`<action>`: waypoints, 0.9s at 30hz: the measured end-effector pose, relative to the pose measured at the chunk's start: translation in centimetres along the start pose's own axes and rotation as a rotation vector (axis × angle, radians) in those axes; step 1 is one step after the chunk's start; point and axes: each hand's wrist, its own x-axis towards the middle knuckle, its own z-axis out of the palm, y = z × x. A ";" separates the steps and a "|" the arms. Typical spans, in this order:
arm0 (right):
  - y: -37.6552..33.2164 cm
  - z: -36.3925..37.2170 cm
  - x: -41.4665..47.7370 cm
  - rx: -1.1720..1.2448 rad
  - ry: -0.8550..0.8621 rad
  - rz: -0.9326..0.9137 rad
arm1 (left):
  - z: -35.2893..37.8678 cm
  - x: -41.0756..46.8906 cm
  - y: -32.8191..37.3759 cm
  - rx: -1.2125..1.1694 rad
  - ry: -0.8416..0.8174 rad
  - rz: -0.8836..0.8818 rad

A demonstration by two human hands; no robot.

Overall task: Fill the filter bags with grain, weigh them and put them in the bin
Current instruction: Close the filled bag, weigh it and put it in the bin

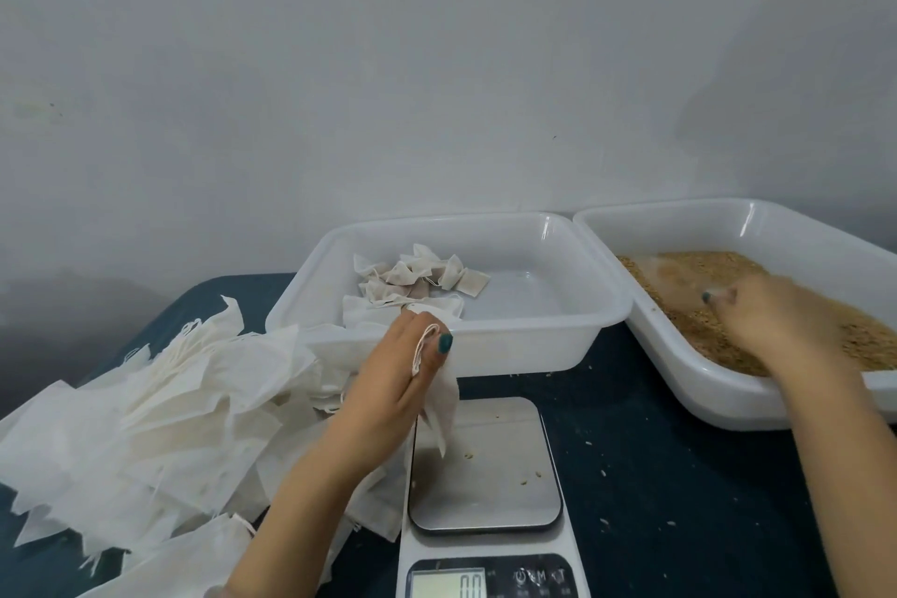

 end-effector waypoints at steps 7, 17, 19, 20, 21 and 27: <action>-1.6 1.0 -0.3 -0.171 -0.089 -0.045 | 2.2 -0.3 -0.6 -0.367 -0.177 -0.129; -12.1 2.6 -12.7 0.608 0.160 -0.879 | 2.5 -0.8 -1.7 -0.298 -0.070 -0.121; -12.2 4.4 -13.3 0.667 0.096 -0.840 | 2.0 -1.1 -2.0 -0.314 -0.016 -0.111; -12.1 5.2 -13.4 0.674 0.085 -0.812 | 1.8 -1.1 -2.2 -0.315 0.004 -0.114; -11.8 5.9 -13.3 0.685 0.079 -0.787 | 1.6 -1.2 -2.4 -0.304 0.017 -0.118; -10.6 7.8 -12.5 0.756 0.125 -0.671 | 0.9 -1.6 -2.9 -0.160 0.030 -0.151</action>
